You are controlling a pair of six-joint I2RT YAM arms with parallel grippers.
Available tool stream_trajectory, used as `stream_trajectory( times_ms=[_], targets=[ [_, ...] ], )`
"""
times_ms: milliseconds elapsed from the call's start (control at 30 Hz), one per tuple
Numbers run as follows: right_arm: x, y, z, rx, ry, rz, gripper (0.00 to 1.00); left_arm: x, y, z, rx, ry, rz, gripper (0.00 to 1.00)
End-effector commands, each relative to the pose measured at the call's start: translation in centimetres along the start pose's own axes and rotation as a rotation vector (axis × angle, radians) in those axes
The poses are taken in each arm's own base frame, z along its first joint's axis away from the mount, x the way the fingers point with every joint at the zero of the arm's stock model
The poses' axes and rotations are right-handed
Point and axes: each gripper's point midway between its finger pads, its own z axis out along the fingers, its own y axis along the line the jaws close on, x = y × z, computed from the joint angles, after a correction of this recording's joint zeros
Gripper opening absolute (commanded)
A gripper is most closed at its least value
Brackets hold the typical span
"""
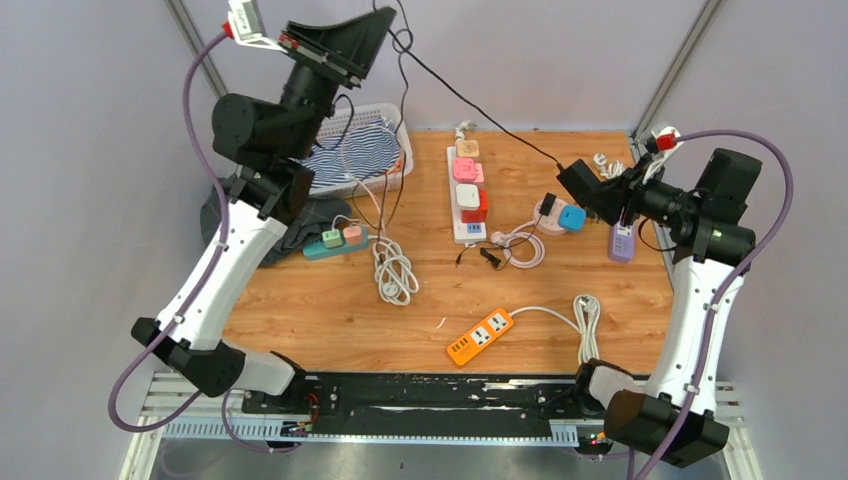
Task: Pull the plug off the socket
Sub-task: Place the plug at the corner of the board.
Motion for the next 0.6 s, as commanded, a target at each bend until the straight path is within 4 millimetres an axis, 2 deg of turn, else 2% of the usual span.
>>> stream_trajectory(
  times_ms=[0,200,333,467,567],
  targets=[
    [5.0,-3.8,-2.0,0.219,0.143,-0.033,0.0,4.7,2.6,-2.2,-0.04,0.125,-0.134,0.0],
    [11.9,-7.8,-4.9,0.4,0.326,-0.02,0.0,15.7,7.9,-9.9,-0.207,0.316,0.005,0.0],
    [16.2,-10.4,-6.5,0.462,0.438,0.049,0.0,22.9,11.0,-13.4,-0.277,0.463,0.051,0.0],
    [21.5,-11.5,-7.6,0.483,0.589,0.117,0.0,28.4,13.0,-15.7,-0.313,0.581,0.066,0.0],
    [24.6,-12.1,-8.4,0.508,0.657,0.151,0.0,31.2,13.5,-17.1,-0.309,0.649,0.095,0.0]
  ],
)
